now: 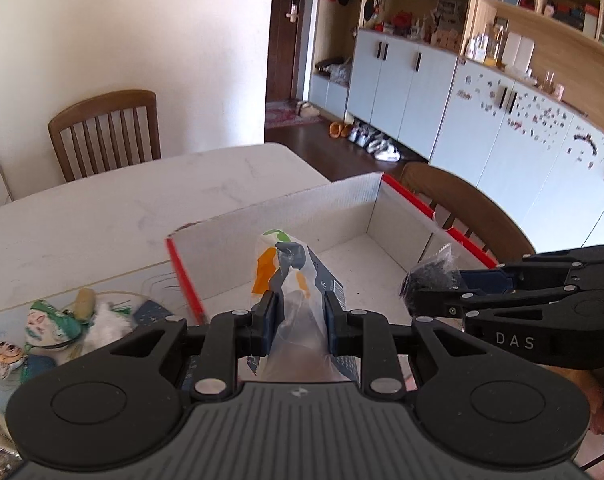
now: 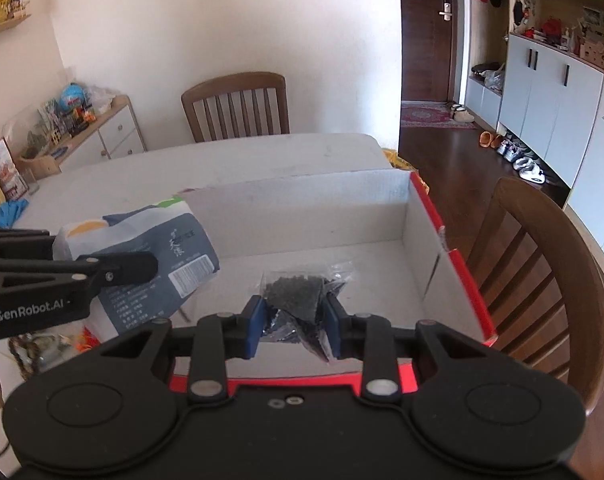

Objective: Organize objects
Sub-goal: 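Carry both bags into the red box and open both tools to release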

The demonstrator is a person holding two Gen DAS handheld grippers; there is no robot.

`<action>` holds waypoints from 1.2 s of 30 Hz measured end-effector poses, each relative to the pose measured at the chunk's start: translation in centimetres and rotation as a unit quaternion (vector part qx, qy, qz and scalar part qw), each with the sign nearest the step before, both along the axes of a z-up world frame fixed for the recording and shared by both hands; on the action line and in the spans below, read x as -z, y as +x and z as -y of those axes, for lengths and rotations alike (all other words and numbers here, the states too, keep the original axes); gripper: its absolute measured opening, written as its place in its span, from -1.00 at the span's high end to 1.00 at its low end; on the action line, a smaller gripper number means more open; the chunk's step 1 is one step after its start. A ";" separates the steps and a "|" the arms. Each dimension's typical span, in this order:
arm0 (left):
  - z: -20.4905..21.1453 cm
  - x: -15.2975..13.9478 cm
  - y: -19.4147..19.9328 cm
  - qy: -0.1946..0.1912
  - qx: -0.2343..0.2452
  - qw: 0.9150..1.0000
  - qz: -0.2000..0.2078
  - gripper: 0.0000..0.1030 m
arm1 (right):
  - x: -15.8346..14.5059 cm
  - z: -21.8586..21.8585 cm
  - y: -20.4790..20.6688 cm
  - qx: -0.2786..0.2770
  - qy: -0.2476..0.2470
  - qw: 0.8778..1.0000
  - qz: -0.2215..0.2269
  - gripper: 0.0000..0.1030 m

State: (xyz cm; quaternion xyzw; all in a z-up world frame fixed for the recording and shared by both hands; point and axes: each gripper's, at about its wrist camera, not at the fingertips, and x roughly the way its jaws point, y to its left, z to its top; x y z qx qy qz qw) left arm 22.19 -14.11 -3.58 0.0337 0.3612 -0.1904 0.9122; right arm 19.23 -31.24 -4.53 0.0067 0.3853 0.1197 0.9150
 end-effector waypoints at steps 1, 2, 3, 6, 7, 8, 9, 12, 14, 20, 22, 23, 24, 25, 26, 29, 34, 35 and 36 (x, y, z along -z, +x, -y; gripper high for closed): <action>0.4 0.3 0.3 0.003 -0.001 1.000 -0.003 0.54 | 0.2 0.2 0.5 -0.003 -0.004 1.000 -0.002 0.40; 1.0 0.6 0.7 0.009 0.000 1.000 -0.003 0.54 | 0.5 0.3 0.8 -0.005 -0.008 1.000 -0.004 0.41; 1.7 0.9 1.2 0.015 0.003 1.000 -0.004 0.54 | 0.7 0.5 1.3 -0.007 -0.010 1.000 -0.008 0.40; 3.0 1.9 2.8 0.025 0.003 0.999 -0.020 0.54 | 1.6 1.4 3.0 -0.017 -0.013 0.999 -0.026 0.41; 3.2 2.3 3.2 0.029 0.002 0.999 -0.025 0.54 | 2.0 1.6 3.5 -0.021 -0.013 0.999 -0.036 0.41; 3.6 2.7 3.7 0.034 0.001 0.999 -0.030 0.54 | 2.3 1.7 4.0 -0.025 -0.011 0.999 -0.045 0.41; 3.9 3.1 4.3 0.038 0.001 0.999 -0.035 0.54 | 2.7 1.8 4.5 -0.025 -0.012 0.998 -0.050 0.41; 4.6 4.3 5.7 0.048 0.003 0.998 -0.048 0.54 | 4.1 2.2 5.8 -0.028 -0.019 0.997 -0.071 0.41; 5.1 5.0 6.5 0.053 0.007 0.997 -0.060 0.54 | 4.7 2.2 6.3 -0.033 -0.028 0.996 -0.077 0.41; 6.2 7.0 8.6 0.071 0.014 0.993 -0.096 0.54 | 6.8 1.9 8.3 -0.054 -0.040 0.992 -0.110 0.41; 6.4 7.5 9.2 0.076 0.014 0.991 -0.106 0.54 | 7.4 2.0 8.7 -0.061 -0.042 0.990 -0.122 0.41; 6.5 7.6 9.4 0.075 0.013 0.991 -0.109 0.54 | 7.7 1.8 8.8 -0.065 -0.046 0.988 -0.128 0.41; 6.5 7.8 9.6 0.073 0.014 0.991 -0.113 0.54 | 7.9 1.6 8.9 -0.069 -0.052 0.987 -0.134 0.41; 6.6 7.9 9.9 0.073 0.015 0.990 -0.118 0.54 | 8.1 1.5 9.0 -0.072 -0.056 0.986 -0.138 0.41; 6.6 8.1 10.1 0.075 0.015 0.990 -0.123 0.54 | 8.3 1.4 9.1 -0.075 -0.059 0.985 -0.142 0.41; 6.9 8.8 10.7 0.081 0.014 0.987 -0.138 0.54 | 8.6 1.1 9.3 -0.085 -0.060 0.982 -0.155 0.41; 6.9 9.6 11.0 0.080 0.014 0.984 -0.157 0.54 | 8.7 0.5 9.3 -0.102 -0.074 0.975 -0.181 0.41; 7.0 9.5 11.3 0.081 0.015 0.984 -0.159 0.53 | 8.8 0.5 9.4 -0.101 -0.073 0.975 -0.184 0.41; 6.9 9.6 11.3 0.081 0.015 0.984 -0.160 0.53 | 8.7 0.5 9.4 -0.100 -0.071 0.975 -0.186 0.41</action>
